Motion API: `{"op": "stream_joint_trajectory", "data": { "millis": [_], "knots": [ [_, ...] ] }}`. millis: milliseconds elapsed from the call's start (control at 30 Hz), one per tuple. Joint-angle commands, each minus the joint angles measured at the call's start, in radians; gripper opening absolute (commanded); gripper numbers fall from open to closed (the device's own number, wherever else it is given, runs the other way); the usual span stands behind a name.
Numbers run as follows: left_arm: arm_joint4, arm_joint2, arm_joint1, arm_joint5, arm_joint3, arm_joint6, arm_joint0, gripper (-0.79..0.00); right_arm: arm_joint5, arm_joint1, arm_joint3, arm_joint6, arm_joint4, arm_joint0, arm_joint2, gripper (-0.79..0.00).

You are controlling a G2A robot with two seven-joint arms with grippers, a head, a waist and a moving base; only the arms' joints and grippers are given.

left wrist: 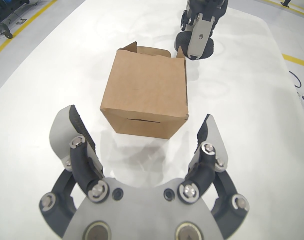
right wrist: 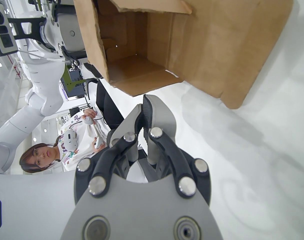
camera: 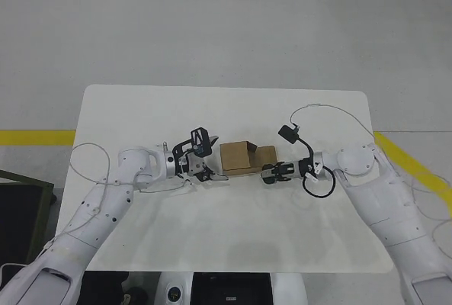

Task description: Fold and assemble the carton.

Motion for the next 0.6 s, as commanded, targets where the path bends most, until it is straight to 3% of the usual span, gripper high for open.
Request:
{"op": "stream_joint_trajectory", "data": {
  "millis": [0,567],
  "knots": [
    [-0.001,0.007,-0.003,0.002,0.003,0.001,-0.002,0.000,-0.007,-0.004,0.011,-0.010,0.007,0.011,-0.011,-0.785],
    [0.001,0.033,-0.020,-0.020,0.031,0.021,-0.021,0.000,-0.097,-0.057,0.139,-0.014,0.046,0.138,-0.143,-0.785]
  ]
}}
